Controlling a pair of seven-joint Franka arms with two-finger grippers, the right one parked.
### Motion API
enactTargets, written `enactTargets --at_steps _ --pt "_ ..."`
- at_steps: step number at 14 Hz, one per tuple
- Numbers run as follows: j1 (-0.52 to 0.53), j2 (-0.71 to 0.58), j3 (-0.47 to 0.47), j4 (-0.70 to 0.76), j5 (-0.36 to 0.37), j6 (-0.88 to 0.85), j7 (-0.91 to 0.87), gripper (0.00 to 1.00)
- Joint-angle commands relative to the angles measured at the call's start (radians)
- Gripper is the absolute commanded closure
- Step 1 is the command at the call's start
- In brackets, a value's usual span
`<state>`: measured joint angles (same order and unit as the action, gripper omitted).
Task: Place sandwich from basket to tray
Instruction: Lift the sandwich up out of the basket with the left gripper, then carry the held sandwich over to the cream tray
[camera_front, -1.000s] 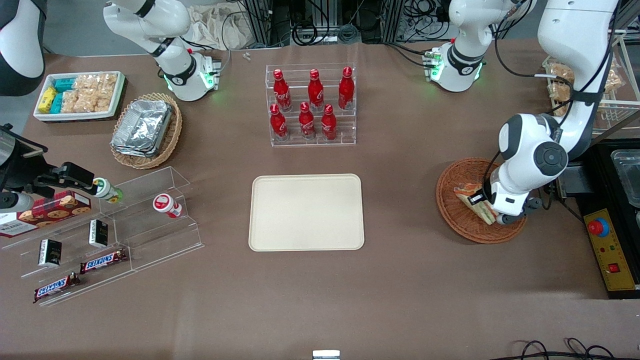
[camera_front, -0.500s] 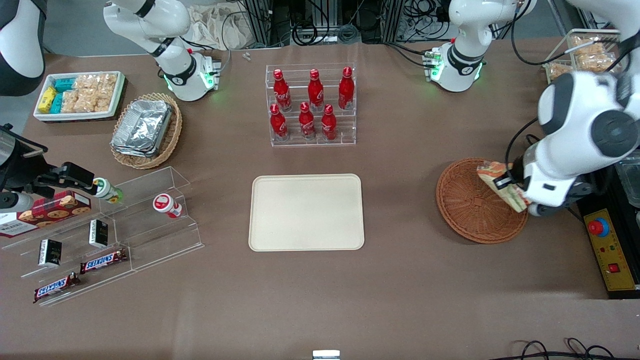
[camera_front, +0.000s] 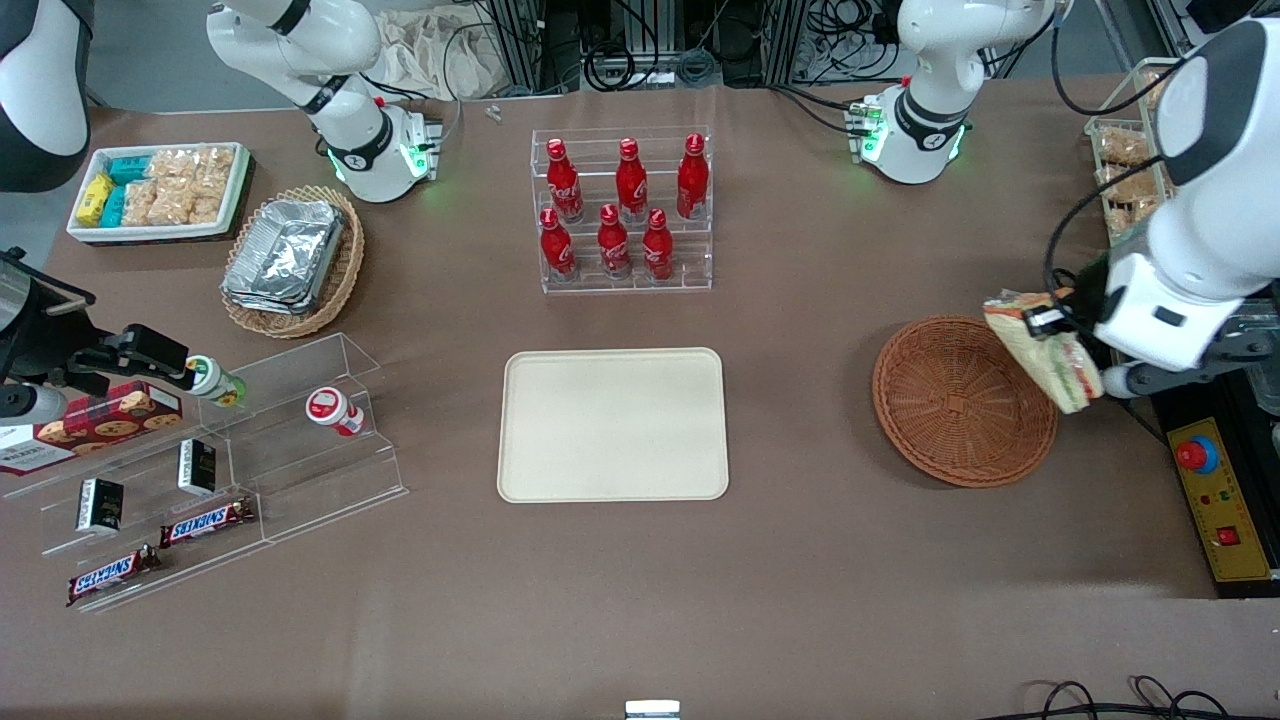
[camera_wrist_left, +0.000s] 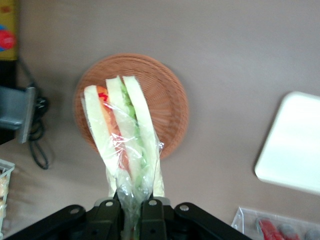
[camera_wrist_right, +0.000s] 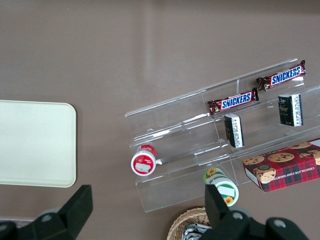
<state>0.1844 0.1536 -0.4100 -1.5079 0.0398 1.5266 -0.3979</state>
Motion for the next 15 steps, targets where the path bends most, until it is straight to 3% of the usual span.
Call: enactTargets --at_steps 1,3,6,11,15 --pt "0.000 0.059 -0.111 0.029 -0.028 -0.005 0.037 1.00" --pt "-0.019 0.105 -0.186 0.029 -0.018 0.067 -0.007 1.00" --pt "-0.152 0.217 -0.194 0.037 0.018 0.154 -0.165 1.00" --pt "-0.272 0.377 -0.193 0.043 0.084 0.343 -0.151 1.00" --pt "-0.330 0.507 -0.193 0.037 0.185 0.498 -0.151 1.00"
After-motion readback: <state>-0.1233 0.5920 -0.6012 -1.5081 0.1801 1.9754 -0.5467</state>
